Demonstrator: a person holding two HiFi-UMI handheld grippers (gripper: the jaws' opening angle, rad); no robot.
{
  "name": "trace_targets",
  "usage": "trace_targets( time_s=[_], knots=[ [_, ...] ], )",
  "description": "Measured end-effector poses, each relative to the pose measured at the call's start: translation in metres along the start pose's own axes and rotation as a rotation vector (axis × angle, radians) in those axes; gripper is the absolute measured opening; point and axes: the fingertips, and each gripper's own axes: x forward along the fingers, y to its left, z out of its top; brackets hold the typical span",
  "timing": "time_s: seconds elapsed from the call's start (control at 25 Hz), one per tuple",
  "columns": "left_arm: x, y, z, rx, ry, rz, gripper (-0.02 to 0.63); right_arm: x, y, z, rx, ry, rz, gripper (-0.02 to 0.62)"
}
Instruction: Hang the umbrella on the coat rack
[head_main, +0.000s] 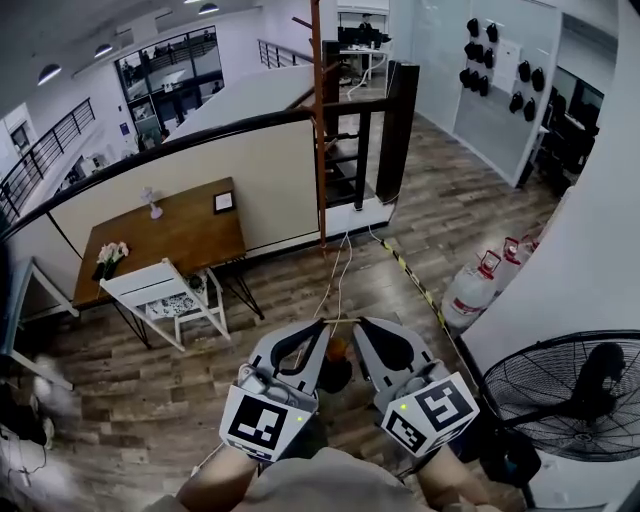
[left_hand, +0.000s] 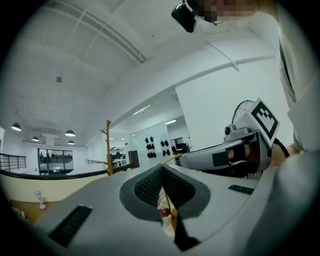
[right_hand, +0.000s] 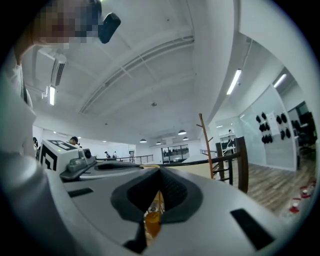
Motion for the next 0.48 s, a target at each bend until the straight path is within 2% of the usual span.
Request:
trace_targets(
  time_s=[0.24, 0.48],
  knots=[
    [0.05, 0.063, -0.009, -0.009, 0.011, -0.01, 0.002, 0.072, -0.038, 0.006, 0.009, 0.013, -0.004, 0.005],
    [0.106, 0.146, -0.019, -0.032, 0.017, -0.013, 0.002, 0.163, -0.075, 0.016, 0.012, 0.025, 0.0, 0.005]
  ],
)
